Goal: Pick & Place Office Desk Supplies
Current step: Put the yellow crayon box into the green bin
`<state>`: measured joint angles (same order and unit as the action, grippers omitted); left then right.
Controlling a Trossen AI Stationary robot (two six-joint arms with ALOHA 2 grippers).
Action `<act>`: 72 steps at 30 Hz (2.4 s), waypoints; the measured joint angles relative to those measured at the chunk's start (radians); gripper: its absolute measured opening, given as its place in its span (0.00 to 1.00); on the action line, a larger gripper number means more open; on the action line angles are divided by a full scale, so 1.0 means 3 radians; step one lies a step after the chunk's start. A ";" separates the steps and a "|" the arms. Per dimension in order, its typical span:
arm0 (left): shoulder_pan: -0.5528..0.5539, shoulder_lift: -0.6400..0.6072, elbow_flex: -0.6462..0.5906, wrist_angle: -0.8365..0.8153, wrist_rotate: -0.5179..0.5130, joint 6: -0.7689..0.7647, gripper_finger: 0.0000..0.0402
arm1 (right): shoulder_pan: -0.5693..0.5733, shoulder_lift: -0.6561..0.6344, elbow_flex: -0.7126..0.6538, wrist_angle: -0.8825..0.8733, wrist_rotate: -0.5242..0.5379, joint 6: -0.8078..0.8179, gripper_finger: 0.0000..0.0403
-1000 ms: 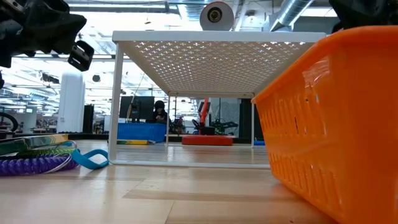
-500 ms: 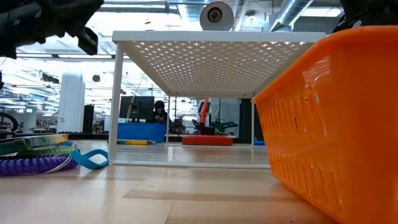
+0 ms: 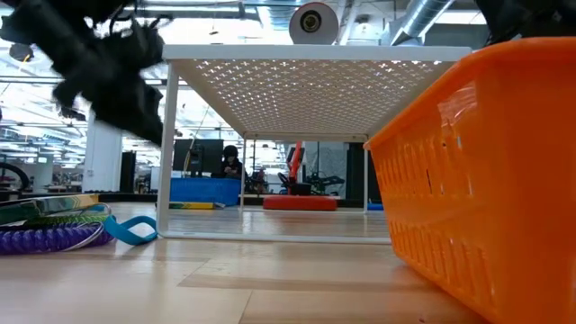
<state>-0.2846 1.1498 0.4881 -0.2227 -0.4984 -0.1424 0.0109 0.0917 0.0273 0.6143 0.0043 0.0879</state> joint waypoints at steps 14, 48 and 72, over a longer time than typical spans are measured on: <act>0.0661 0.0346 0.0144 -0.0480 -0.0673 0.0113 0.39 | 0.0000 0.0000 0.0003 0.0074 0.0163 -0.0019 0.54; 0.1811 0.0405 -0.0240 0.0134 0.0198 0.1005 0.27 | 0.0009 0.0001 0.0004 0.0040 0.0152 0.0060 0.54; 0.1845 0.1029 -0.0235 0.0603 -0.0263 0.1073 0.02 | 0.0009 0.0001 0.0004 0.0014 0.0150 0.0061 0.54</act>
<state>0.2690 1.4586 0.4175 -0.0418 -0.5774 0.1795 0.0135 0.0921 0.0284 0.6186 0.0494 0.1061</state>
